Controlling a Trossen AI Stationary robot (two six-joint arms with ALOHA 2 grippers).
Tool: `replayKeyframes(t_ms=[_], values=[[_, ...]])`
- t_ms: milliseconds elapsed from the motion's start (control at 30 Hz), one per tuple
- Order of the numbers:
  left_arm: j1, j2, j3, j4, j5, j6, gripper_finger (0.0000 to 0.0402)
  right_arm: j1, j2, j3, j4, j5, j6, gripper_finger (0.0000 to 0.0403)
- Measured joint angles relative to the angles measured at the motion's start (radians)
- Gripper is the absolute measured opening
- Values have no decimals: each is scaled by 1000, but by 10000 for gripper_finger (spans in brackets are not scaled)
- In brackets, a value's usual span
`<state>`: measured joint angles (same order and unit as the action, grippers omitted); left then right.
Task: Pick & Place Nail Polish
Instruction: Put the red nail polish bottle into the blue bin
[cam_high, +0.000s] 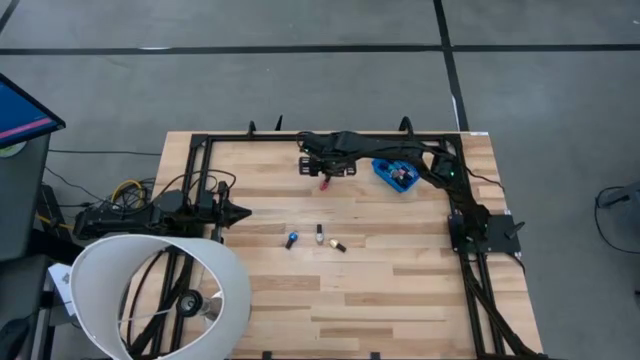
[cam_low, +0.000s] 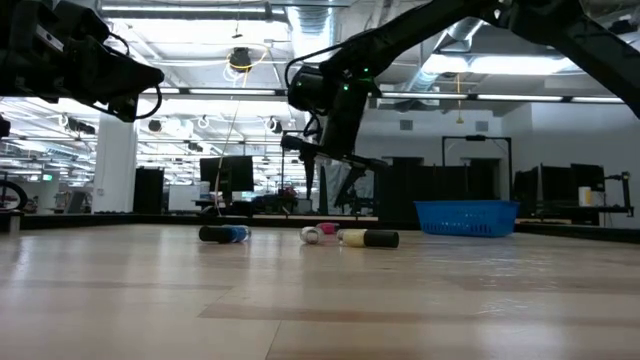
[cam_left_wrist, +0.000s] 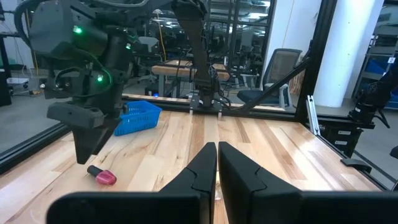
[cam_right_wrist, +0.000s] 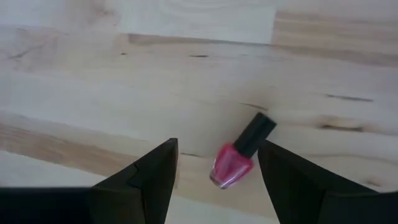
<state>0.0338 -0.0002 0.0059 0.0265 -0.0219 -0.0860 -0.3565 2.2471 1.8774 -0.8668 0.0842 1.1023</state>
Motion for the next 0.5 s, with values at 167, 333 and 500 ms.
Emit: replayKeyframes(t_ms=[167,333,500], values=[[0,0,0,0,0,0,11,11,0,0,0,60,63,214],[0,0,0,0,0,0,11,16,0,0,-12,82,136,214],[0,0,0,0,0,0,11,41,0,0,-11,103,216,214]])
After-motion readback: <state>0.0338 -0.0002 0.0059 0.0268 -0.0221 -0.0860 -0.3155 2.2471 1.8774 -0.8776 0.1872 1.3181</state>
